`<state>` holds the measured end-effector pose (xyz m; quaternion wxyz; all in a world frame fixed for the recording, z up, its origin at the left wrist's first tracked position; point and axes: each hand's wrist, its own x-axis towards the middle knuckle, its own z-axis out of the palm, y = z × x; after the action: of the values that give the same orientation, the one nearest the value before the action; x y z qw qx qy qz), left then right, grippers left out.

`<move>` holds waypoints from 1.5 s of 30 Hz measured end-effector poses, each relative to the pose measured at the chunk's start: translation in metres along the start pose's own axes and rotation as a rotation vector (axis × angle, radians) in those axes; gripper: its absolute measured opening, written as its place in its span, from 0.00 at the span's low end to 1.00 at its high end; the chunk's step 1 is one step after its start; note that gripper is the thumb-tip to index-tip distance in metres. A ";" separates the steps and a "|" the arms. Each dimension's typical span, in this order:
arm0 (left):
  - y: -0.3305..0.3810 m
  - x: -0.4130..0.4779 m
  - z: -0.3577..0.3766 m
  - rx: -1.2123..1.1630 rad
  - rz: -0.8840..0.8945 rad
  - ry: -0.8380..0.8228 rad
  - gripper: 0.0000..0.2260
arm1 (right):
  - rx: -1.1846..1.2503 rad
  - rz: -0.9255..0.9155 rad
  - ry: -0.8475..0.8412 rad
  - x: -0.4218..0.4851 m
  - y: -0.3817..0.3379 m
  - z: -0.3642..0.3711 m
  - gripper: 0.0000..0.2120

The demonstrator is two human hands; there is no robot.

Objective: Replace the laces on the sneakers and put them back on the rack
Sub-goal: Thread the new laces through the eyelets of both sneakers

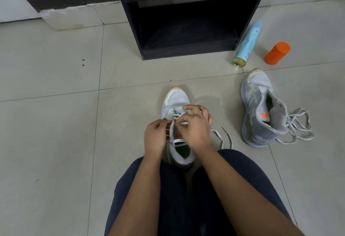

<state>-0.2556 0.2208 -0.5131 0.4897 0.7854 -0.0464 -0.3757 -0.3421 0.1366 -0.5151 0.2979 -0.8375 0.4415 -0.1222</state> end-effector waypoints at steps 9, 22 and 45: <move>-0.005 0.008 0.000 -0.050 -0.120 -0.030 0.05 | 0.081 0.098 -0.283 -0.004 0.001 -0.036 0.17; 0.003 0.015 -0.023 -0.725 -0.239 0.474 0.10 | -0.013 0.439 -0.508 -0.024 0.021 -0.042 0.19; -0.002 0.014 -0.033 0.029 0.057 0.671 0.12 | -0.043 0.375 -0.437 -0.013 0.033 -0.030 0.12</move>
<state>-0.2250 0.2401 -0.5148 0.4767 0.8706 0.0899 -0.0817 -0.3854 0.1216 -0.5106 0.3857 -0.7538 0.5165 0.1280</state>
